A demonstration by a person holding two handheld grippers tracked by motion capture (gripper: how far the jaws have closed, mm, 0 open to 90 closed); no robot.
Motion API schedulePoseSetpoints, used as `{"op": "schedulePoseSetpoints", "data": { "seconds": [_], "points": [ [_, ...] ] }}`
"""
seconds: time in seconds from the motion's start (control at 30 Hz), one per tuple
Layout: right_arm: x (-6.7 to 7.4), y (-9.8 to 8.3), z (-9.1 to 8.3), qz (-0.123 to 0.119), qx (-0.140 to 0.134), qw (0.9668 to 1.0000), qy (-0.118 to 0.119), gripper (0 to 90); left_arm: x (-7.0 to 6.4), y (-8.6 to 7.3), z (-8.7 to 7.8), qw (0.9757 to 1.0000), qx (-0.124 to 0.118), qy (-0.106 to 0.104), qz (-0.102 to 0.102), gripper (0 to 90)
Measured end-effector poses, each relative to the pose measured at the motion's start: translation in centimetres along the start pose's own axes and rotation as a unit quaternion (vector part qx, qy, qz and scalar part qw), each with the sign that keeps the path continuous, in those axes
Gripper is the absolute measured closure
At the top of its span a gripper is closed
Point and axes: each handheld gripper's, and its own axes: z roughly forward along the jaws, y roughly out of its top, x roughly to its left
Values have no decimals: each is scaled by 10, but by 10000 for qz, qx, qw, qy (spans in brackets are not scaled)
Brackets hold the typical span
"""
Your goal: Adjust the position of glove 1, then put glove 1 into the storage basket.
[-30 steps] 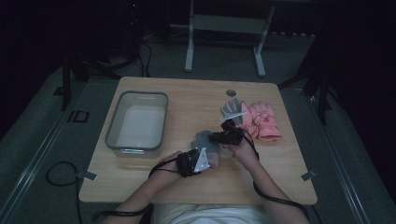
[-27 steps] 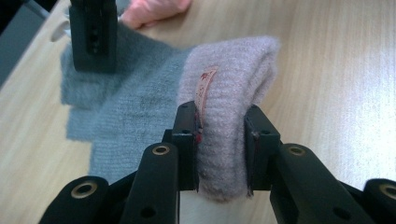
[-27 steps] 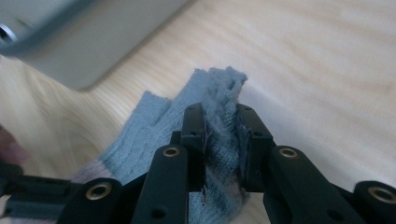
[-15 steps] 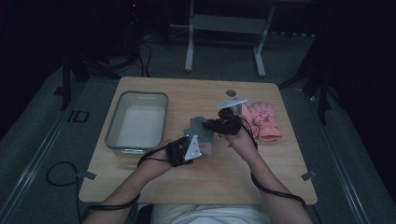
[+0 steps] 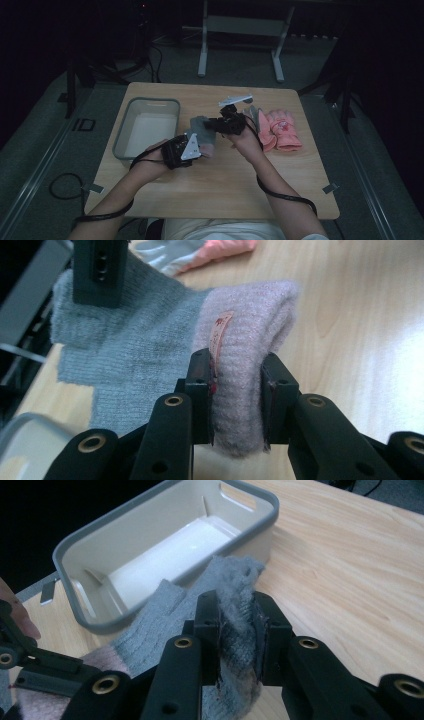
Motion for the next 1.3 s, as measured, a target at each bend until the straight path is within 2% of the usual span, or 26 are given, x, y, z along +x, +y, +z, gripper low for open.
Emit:
{"op": "schedulePoseSetpoints", "data": {
  "seconds": [0.27,0.37,0.57,0.83,0.97,1.13,1.3],
  "points": [
    [11,22,11,-154,-57,9999,-36,759,12,-7,-13,9999,104,131,-31,709],
    [16,33,15,-150,-110,9998,58,759,17,-11,-21,9997,146,174,-46,710],
    [25,42,25,-193,-125,9997,123,759,23,-23,-31,9995,239,191,-120,713],
    [41,55,49,-179,-87,9994,272,759,31,-43,-44,9985,436,228,-231,714],
    [49,63,60,-164,-108,9991,365,759,36,-55,-51,9975,609,319,-177,716],
    [60,71,79,-234,-116,9988,407,759,44,-71,-57,9966,724,302,-252,717],
    [63,75,94,-166,-120,9986,485,759,54,-87,-56,9964,782,245,-223,717]
  ]
}}
